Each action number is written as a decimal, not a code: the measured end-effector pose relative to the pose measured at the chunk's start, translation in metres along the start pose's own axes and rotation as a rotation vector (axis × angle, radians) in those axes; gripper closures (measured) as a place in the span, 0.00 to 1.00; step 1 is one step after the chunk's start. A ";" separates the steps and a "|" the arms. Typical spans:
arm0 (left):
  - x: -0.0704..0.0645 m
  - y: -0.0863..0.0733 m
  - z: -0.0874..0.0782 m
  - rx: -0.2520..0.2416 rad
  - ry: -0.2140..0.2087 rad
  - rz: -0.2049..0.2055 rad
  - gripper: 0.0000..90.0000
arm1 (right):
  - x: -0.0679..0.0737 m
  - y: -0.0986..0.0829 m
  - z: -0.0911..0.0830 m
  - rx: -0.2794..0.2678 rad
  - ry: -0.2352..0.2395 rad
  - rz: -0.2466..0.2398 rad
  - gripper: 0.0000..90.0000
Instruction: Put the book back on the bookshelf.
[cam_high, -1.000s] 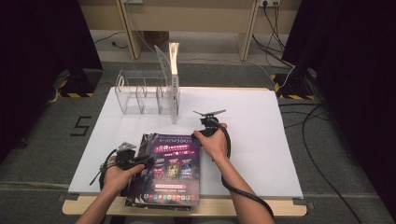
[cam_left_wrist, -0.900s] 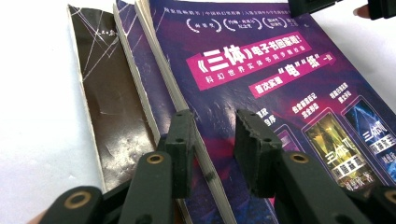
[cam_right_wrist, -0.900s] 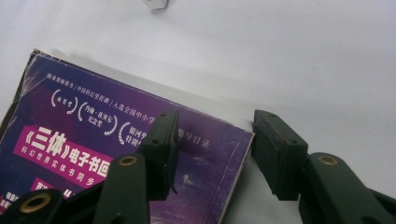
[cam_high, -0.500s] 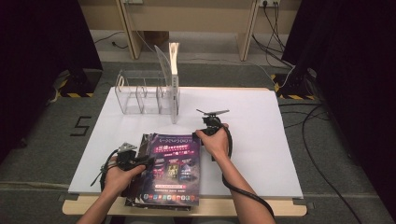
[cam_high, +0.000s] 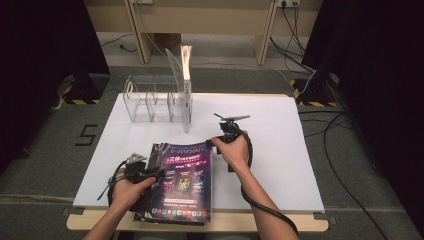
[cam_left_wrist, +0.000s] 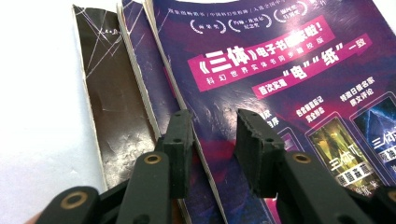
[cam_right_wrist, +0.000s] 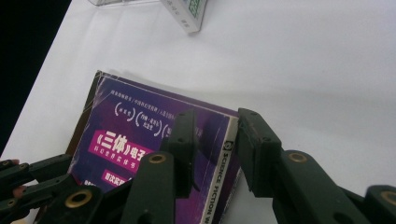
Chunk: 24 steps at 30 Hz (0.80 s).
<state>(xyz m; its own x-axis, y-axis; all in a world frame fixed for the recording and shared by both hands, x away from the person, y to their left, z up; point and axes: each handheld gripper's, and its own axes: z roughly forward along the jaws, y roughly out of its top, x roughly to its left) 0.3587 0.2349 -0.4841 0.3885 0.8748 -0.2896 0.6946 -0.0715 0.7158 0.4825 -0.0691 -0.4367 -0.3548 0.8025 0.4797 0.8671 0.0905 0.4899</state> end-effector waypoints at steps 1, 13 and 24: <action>0.000 0.000 0.000 0.000 0.000 0.000 0.73 | 0.001 -0.001 0.000 0.006 -0.001 0.008 0.76; 0.000 0.000 -0.001 -0.002 0.006 0.007 0.72 | 0.007 -0.006 0.002 0.069 0.064 0.014 0.85; 0.001 -0.001 -0.002 0.001 -0.010 0.016 0.66 | 0.024 0.000 -0.012 0.064 0.127 0.036 0.91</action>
<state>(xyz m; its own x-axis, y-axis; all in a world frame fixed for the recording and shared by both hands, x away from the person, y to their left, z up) 0.3573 0.2368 -0.4835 0.4051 0.8689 -0.2844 0.6889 -0.0856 0.7198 0.4702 -0.0566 -0.4165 -0.3605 0.7255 0.5862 0.8993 0.1036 0.4249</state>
